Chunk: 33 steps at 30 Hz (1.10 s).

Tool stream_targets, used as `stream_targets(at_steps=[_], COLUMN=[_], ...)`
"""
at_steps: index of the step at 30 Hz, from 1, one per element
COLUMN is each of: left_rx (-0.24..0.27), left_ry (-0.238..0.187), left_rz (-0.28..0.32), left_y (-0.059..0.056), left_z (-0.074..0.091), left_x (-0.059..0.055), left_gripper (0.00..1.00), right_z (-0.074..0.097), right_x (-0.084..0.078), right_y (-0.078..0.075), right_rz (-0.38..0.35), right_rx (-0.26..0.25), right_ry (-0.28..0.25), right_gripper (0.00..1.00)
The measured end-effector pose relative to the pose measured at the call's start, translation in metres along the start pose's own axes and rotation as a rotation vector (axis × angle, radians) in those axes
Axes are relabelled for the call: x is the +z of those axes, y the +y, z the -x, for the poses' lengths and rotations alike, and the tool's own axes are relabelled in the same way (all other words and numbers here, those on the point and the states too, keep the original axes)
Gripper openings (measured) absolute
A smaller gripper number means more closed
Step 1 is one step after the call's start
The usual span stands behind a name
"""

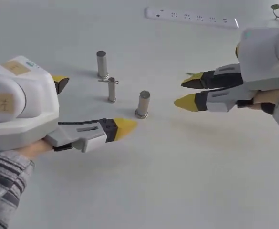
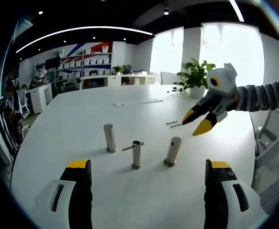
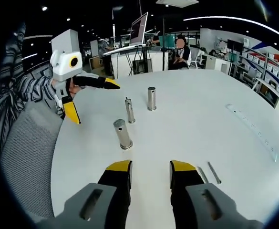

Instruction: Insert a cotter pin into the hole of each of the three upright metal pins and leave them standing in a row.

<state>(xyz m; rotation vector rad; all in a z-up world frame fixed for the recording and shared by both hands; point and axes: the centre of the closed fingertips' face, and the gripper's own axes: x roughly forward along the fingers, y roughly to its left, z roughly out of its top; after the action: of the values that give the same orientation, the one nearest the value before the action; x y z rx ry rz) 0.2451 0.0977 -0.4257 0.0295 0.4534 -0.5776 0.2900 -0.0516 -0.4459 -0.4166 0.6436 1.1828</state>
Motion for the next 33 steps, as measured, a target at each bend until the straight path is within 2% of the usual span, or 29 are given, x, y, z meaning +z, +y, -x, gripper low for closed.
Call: stream_targets(at_steps=[3,8,14,20,26,27,33], left_rx=[0.002,0.007,0.007,0.007,0.009,0.010,0.010], left_ry=[0.003,0.000,0.000,-0.001,-0.001,-0.001,0.001], left_rz=[0.002,0.003,0.004,0.004,0.002,0.002,0.000], left_y=[0.001,0.002,0.002,0.003,0.003,0.004,0.003], left_z=[0.000,0.001,0.001,0.001,0.001,0.001,0.001], left_x=[-0.001,0.000,0.000,0.000,0.000,0.000,0.000], left_gripper=[0.99,0.99,0.98,0.97,0.97,0.96,0.96], right_z=[0.007,0.015,0.015,0.013,0.008,0.005,0.003], right_x=[-0.004,-0.013,-0.021,-0.032,-0.038,-0.040,-0.051], right_y=[-0.010,-0.032,-0.048,-0.058,-0.068,-0.077,-0.079], right_rz=[0.007,0.024,0.041,0.049,0.062,0.057,0.056], right_rx=[-0.016,-0.045,-0.053,-0.055,-0.057,-0.059,-0.056], right_ry=[0.028,0.104,0.177,0.254,0.295,0.305,0.358], right_gripper=[0.27,0.26,0.25,0.23,0.20,0.19,0.16])
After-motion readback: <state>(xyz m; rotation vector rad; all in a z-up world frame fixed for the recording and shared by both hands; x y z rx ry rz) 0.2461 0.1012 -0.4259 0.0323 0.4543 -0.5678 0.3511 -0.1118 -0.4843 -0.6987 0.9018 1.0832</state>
